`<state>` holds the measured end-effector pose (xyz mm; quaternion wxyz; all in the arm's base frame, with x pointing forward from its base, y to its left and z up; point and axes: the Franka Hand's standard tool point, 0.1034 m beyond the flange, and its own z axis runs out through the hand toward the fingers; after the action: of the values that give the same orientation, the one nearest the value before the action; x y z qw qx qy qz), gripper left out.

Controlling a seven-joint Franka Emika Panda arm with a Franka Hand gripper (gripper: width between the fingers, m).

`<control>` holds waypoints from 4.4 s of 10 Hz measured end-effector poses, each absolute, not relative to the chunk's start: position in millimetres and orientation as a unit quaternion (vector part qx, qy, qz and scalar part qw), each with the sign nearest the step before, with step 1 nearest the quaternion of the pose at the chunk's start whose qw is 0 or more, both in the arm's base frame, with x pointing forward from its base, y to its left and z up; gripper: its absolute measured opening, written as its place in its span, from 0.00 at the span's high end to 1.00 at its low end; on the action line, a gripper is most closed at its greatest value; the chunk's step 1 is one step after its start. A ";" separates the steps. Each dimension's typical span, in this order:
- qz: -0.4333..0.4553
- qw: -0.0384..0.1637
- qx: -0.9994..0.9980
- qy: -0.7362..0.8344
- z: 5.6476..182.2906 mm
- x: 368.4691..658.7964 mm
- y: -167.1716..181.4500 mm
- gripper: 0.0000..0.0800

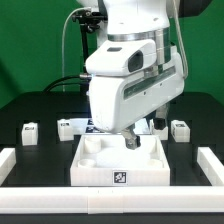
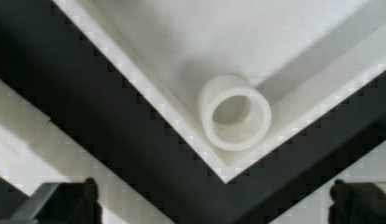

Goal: Assemble one leg

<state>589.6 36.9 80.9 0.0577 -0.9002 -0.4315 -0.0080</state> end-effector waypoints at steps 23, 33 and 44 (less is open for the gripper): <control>0.042 0.059 -0.728 -0.682 9.1 434.5 -14.0 0.19; 0.037 0.054 -0.729 -0.681 10.4 440.1 -14.5 0.91; 0.015 0.056 -0.713 -0.699 9.2 470.6 52.2 0.91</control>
Offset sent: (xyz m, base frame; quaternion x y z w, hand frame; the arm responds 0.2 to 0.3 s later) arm -0.0812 -0.0180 -0.0201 0.0065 0.0416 -0.2009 0.9787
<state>470.6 52.2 9.2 0.0556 -0.7131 -0.6987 0.0146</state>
